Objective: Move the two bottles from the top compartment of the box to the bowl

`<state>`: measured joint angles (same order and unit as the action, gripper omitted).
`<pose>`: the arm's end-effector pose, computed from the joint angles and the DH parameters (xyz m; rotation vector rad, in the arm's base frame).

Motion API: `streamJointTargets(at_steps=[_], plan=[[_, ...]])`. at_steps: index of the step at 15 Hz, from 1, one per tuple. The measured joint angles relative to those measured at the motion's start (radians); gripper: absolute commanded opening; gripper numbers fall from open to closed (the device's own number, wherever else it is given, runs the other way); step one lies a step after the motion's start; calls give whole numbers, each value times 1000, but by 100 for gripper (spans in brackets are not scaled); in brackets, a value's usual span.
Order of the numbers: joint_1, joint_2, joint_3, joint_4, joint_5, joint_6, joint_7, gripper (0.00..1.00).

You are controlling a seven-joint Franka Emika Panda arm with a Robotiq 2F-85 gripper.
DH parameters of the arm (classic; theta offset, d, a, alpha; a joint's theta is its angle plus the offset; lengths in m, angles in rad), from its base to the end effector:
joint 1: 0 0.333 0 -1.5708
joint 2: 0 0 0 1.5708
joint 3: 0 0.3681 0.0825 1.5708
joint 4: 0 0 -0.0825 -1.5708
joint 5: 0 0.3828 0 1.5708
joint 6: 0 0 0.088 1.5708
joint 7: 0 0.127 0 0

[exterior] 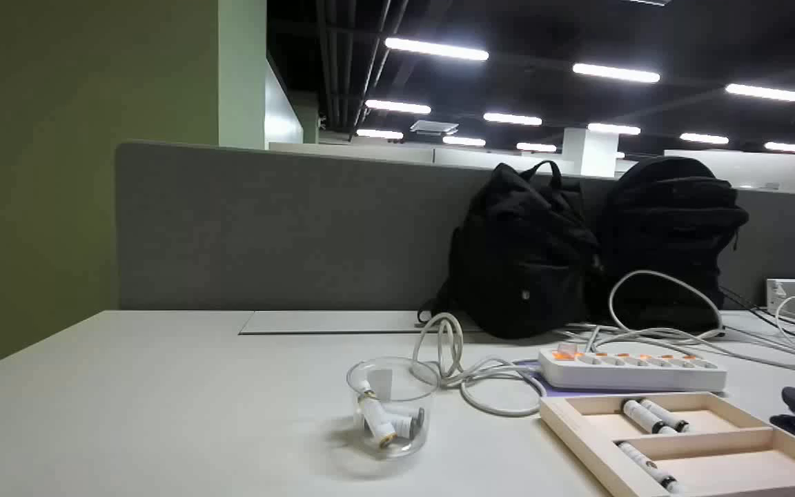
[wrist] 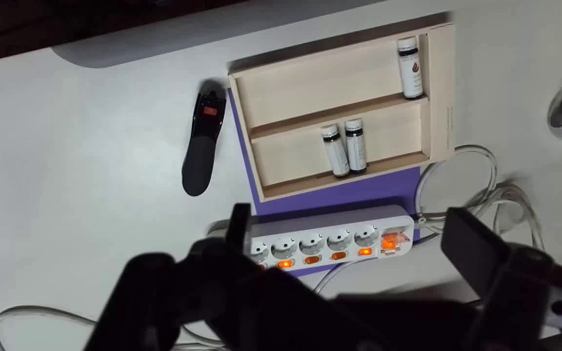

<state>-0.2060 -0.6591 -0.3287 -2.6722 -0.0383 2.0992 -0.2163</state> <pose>0.2759 -0.1703 0.4549 -2.9800 0.3604 -0.1704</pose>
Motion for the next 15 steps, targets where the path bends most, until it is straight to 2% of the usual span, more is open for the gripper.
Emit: streamJointTargets(at_steps=[11, 13, 15], plan=[[2, 1, 3, 0, 11, 0, -7, 100], [33, 14, 13, -1, 62, 7, -37, 100], [97, 43, 41, -13, 135, 42, -53, 100]])
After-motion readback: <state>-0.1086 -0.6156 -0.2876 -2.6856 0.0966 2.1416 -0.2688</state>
